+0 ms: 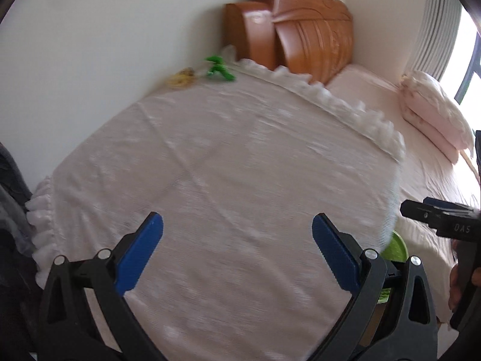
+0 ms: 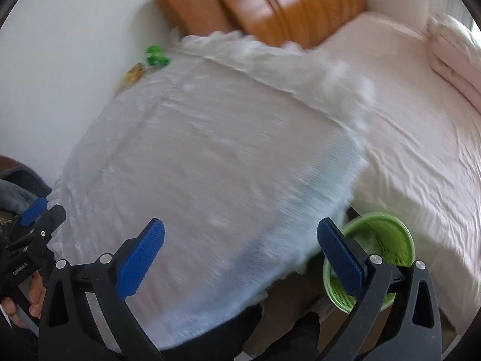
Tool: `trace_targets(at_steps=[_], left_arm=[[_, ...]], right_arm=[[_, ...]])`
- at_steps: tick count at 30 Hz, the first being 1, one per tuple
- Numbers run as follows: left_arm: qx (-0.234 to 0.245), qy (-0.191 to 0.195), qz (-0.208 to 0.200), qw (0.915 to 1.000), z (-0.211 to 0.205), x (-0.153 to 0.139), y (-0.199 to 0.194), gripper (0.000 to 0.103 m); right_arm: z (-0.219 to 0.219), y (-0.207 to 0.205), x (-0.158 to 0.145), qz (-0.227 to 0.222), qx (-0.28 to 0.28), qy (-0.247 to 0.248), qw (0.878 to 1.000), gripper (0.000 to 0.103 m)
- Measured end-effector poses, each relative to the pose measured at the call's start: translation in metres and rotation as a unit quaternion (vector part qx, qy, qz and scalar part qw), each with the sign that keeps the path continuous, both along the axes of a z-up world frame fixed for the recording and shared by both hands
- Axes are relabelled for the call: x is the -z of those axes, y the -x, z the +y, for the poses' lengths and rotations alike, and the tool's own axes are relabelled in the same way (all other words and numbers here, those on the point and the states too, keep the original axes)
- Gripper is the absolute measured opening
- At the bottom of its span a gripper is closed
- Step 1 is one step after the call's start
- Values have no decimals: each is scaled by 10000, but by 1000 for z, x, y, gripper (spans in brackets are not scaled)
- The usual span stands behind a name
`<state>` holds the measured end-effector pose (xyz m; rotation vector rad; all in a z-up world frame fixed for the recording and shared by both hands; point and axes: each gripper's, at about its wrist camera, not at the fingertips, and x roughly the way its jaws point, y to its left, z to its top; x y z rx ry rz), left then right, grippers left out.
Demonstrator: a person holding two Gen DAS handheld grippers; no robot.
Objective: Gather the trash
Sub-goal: 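Move both tools back toward the yellow packet and green wrapper, then grasp the yellow toy packet with left gripper while right gripper grasps the green candy wrapper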
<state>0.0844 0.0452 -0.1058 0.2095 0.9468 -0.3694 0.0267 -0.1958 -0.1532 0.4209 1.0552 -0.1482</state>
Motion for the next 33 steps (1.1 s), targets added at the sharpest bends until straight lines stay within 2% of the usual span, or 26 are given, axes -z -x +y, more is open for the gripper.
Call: trace_targets(at_steps=[4, 10, 13, 18, 21, 25, 29, 30, 31, 32, 33], left_arm=[[-115, -149, -170, 9997, 26, -1, -32, 95], [-416, -46, -164, 9990, 40, 0, -85, 95], [-605, -3, -217, 9979, 40, -1, -113, 95], [-1047, 179, -206, 9941, 47, 1, -158, 95], [-1402, 74, -234, 9898, 51, 5, -184, 95], [-1631, 83, -186, 9864, 53, 12, -212, 95], [-1666, -119, -221, 9857, 47, 23, -236, 95], [-1655, -142, -197, 9859, 45, 26, -240, 95], [-1636, -145, -177, 9863, 43, 28, -245, 95], [-1622, -127, -182, 9865, 42, 28, -250, 95], [-1603, -115, -192, 9868, 41, 28, -253, 95]], right_arm=[[31, -49, -7, -63, -253, 68, 9996, 101], [60, -117, -26, -315, -749, 415, 9958, 101], [64, -165, -31, -472, -1037, 633, 9915, 101], [71, -265, -19, -575, -1607, 999, 9803, 101], [77, -330, 2, -509, -1949, 1176, 9724, 100], [85, -403, 31, -412, -2206, 1518, 9626, 89], [83, -447, 57, -237, -2146, 1481, 9651, 74], [81, -452, 61, -177, -2133, 1471, 9657, 61], [80, -459, 65, -76, -2124, 1486, 9658, 42], [80, -460, 65, -92, -2104, 1575, 9648, 30], [78, -461, 62, -92, -2101, 1590, 9646, 23]])
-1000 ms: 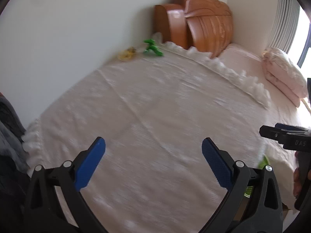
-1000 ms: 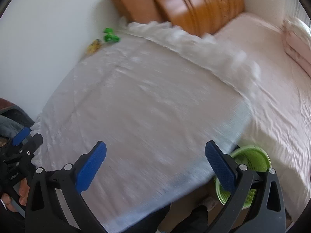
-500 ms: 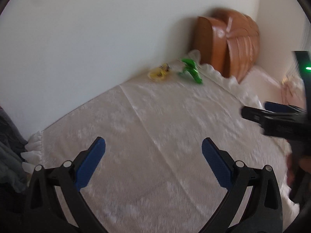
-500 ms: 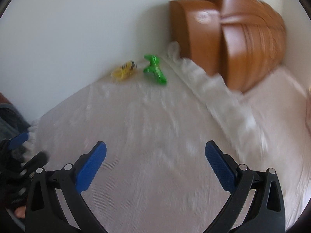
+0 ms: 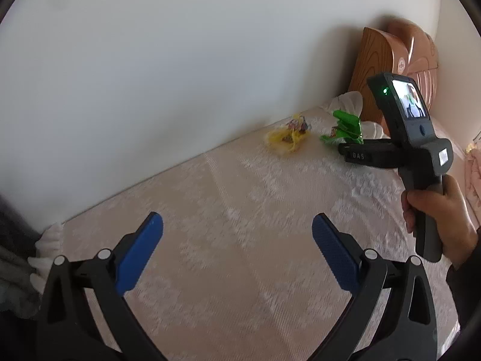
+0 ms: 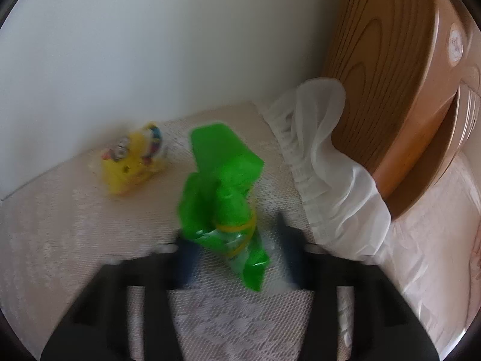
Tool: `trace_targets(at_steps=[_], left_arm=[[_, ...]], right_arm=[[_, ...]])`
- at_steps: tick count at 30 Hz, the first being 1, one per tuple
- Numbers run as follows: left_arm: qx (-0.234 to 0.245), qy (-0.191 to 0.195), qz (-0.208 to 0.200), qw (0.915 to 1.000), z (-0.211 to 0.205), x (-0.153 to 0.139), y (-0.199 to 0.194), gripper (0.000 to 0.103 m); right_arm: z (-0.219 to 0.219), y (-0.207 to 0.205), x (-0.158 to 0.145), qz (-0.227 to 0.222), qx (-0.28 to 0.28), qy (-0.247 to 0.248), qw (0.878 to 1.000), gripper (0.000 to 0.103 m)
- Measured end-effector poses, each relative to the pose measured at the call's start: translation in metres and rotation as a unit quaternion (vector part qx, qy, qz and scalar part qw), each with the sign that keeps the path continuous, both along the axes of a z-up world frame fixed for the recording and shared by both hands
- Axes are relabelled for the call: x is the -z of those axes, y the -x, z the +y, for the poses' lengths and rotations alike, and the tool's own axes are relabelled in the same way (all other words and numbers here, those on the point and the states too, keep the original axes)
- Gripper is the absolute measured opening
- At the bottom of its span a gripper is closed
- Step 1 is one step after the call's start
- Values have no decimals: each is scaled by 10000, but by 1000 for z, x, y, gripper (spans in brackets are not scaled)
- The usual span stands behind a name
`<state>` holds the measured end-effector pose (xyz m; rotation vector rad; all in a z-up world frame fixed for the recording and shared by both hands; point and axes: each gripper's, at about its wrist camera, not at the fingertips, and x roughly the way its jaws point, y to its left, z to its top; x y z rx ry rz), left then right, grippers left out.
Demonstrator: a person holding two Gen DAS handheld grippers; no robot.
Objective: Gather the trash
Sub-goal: 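Grasp the yellow toy packet with left gripper while right gripper grasps the green candy wrapper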
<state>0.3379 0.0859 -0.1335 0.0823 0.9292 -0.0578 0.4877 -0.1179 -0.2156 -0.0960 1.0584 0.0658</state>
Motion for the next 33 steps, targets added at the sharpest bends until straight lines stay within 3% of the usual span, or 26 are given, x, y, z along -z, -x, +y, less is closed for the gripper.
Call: trace_targets(at_steps=[3, 10, 18, 22, 24, 26, 29, 33], left_arm=[[223, -45, -32, 9997, -10, 0, -13, 95], [1020, -474, -56, 9936, -58, 20, -77, 95], [1708, -953, -45, 9807, -112, 55, -137, 95], [1912, -1323, -11, 9726, -124, 72, -149, 74], [1945, -1338, 131, 9716, -124, 80, -154, 57], [1880, -1381, 235, 9721, -121, 84, -159, 30], [1654, -1366, 341, 9761, -112, 84, -161, 19], [1506, -1176, 306, 9811, -101, 67, -145, 15]], right_arm=[[-12, 13, -19, -126, 20, -203, 9997, 23], [-55, 101, -69, -465, 97, -459, 9978, 23], [-98, 200, -83, -299, 602, -618, 9958, 23], [-104, 233, -85, -250, 857, -772, 9930, 23], [-104, 245, -86, -255, 926, -828, 9919, 23], [-101, 254, -90, -285, 975, -850, 9912, 23], [-99, 258, -94, -310, 1000, -914, 9903, 23], [-93, 267, -97, -313, 1008, -955, 9898, 23]])
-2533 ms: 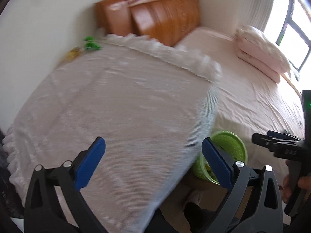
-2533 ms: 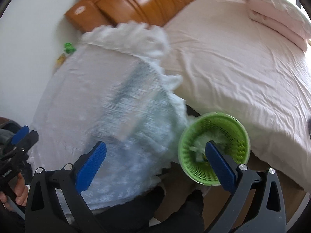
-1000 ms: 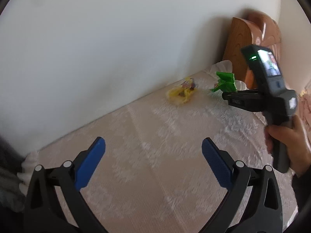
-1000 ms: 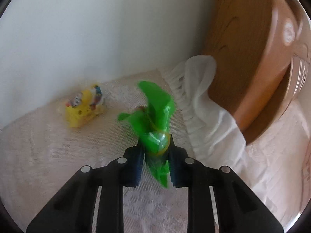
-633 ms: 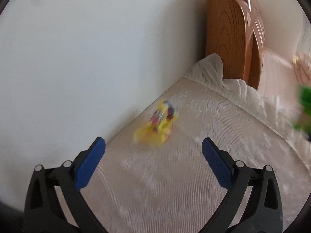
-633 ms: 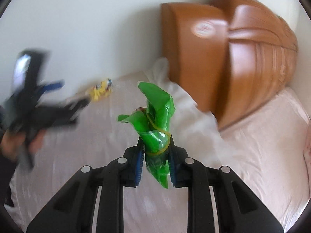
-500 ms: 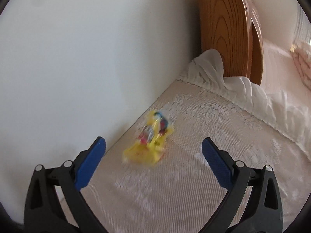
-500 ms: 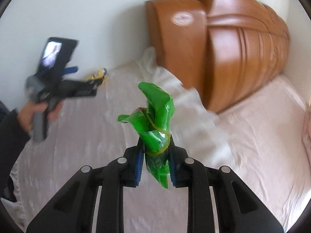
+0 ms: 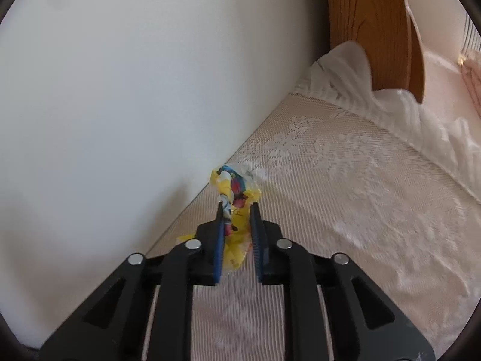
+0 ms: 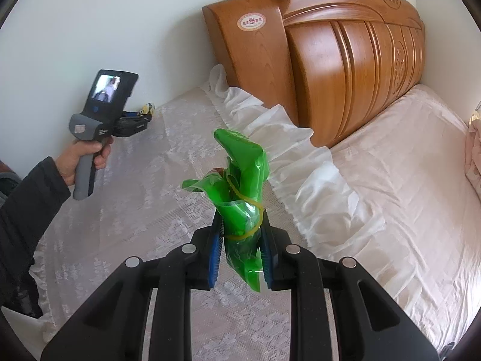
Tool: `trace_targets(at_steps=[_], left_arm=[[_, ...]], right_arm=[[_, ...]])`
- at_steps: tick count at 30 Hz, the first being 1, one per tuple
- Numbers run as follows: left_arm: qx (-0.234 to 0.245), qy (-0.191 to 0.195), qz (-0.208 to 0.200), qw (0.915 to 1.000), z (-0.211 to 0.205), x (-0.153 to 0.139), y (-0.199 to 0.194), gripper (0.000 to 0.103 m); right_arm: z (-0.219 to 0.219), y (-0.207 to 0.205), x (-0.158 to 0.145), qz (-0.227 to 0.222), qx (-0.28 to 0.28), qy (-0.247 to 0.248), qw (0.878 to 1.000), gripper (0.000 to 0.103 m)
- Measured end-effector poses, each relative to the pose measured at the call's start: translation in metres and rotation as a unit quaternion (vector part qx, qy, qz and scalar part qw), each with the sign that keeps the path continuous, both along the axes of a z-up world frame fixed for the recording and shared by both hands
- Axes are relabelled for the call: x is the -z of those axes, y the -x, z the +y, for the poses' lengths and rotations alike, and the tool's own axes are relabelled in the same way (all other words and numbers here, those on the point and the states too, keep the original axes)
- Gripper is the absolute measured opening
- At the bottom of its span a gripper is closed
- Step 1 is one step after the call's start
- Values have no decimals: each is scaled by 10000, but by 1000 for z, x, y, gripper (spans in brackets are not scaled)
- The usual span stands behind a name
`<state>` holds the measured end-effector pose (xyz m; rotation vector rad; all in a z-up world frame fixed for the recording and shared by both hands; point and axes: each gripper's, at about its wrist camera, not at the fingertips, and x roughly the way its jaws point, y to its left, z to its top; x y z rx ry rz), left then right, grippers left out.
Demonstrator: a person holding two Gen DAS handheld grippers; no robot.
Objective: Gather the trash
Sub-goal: 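Grasp the yellow toy packet with left gripper while right gripper grasps the green candy wrapper, then carry packet and green wrapper over the wastebasket and open both grippers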
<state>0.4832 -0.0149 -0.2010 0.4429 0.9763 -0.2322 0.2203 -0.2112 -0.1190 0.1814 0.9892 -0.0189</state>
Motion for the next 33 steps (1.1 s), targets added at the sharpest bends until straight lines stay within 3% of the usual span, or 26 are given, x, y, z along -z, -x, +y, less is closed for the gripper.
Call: trace_targets(at_steps=[6, 12, 18, 21, 27, 33], left_arm=[[-263, 367, -172, 9988, 7, -42, 51, 14], [-531, 770, -180, 9955, 20, -77, 159, 14], [-554, 1223, 195, 9908, 33, -91, 255, 14], [-312, 1339, 337, 9899, 30, -92, 292, 14], [315, 1167, 440, 9917, 5, -89, 349, 15], [748, 1015, 425, 9911, -28, -92, 410, 15]], right_arm=[[13, 20, -12, -64, 17, -111, 9999, 23], [33, 63, -19, -94, 71, -227, 9997, 23], [48, 129, -17, -32, 328, -341, 9989, 23], [46, 169, -10, 55, 624, -427, 9971, 23], [29, 249, 8, 303, 1213, -688, 9898, 23], [-9, 305, 16, 335, 1462, -841, 9851, 23]])
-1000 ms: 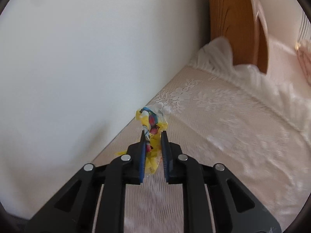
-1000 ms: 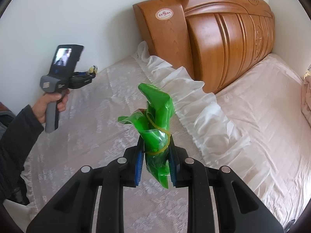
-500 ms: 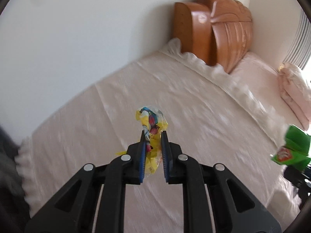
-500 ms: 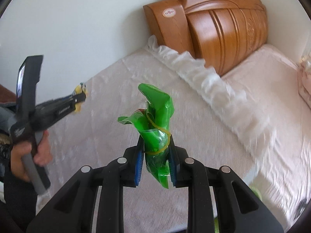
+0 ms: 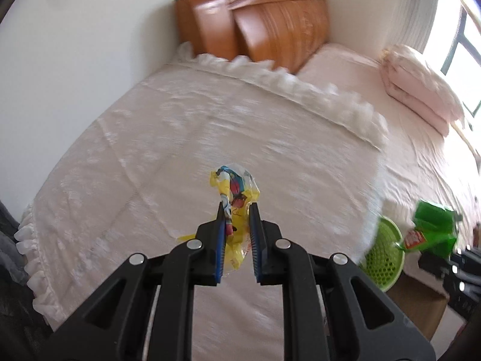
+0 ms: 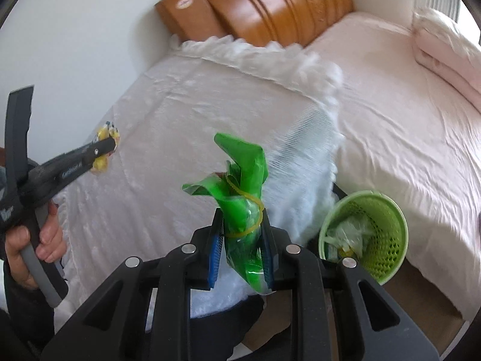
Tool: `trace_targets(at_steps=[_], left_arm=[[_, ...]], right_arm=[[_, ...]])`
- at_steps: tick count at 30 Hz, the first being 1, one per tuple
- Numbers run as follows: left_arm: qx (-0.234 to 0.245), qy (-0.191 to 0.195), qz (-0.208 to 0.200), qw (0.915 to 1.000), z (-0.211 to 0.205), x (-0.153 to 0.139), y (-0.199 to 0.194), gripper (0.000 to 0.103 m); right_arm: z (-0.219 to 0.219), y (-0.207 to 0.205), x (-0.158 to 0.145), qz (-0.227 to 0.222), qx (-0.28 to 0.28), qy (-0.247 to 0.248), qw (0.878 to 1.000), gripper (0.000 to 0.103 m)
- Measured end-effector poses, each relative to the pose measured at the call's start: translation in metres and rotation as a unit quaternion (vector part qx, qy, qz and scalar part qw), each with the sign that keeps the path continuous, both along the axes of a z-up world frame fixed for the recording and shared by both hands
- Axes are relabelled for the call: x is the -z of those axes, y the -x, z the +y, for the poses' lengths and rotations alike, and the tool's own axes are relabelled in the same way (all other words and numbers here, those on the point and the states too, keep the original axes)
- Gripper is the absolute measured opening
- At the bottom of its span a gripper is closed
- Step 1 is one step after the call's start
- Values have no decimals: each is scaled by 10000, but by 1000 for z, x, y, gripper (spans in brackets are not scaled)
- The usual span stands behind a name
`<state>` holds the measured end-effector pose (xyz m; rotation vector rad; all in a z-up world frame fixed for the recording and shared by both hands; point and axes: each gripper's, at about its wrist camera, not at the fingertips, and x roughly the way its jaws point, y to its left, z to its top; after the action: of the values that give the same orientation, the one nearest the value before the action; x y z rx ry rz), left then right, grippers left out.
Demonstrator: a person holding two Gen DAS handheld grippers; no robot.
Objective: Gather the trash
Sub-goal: 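Carry packet and green wrapper over the wastebasket and open both grippers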
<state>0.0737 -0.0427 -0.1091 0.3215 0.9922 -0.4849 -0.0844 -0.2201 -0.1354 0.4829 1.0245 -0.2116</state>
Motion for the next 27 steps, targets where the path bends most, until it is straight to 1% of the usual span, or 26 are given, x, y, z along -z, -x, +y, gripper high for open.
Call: trace_targets(at_steps=[2, 4, 8, 10, 13, 16, 19, 22, 23, 27], left_arm=[[207, -60, -79, 9997, -21, 0, 29, 15], [330, -27, -49, 9994, -40, 3, 53, 15], [530, 196, 372, 9977, -84, 15, 102, 14], [669, 244, 520, 9961, -109, 21, 125, 14], [891, 210, 450, 9948, -141, 24, 158, 14], [1002, 203, 460, 9937, -162, 25, 183, 15], [1074, 122, 436, 9932, -174, 28, 199, 15], [1127, -1, 378, 9929, -182, 30, 211, 15], [1155, -37, 372, 9926, -184, 31, 215, 15], [1250, -173, 345, 9914, -189, 33, 224, 15]], right_arm=[[-18, 21, -4, -67, 38, 73, 9999, 23], [-36, 44, -10, -128, 82, 207, 9997, 23], [-80, 94, -16, -179, 278, 414, 9986, 23], [-103, 120, -14, -128, 398, 474, 9980, 23], [-126, 146, -3, -30, 489, 496, 9976, 23], [-146, 163, 21, 139, 502, 462, 9976, 23], [-158, 166, 49, 278, 478, 327, 9979, 23], [-168, 159, 85, 382, 498, 115, 9980, 24], [-172, 153, 104, 478, 509, 57, 9975, 25], [-179, 140, 149, 690, 558, -279, 9957, 26]])
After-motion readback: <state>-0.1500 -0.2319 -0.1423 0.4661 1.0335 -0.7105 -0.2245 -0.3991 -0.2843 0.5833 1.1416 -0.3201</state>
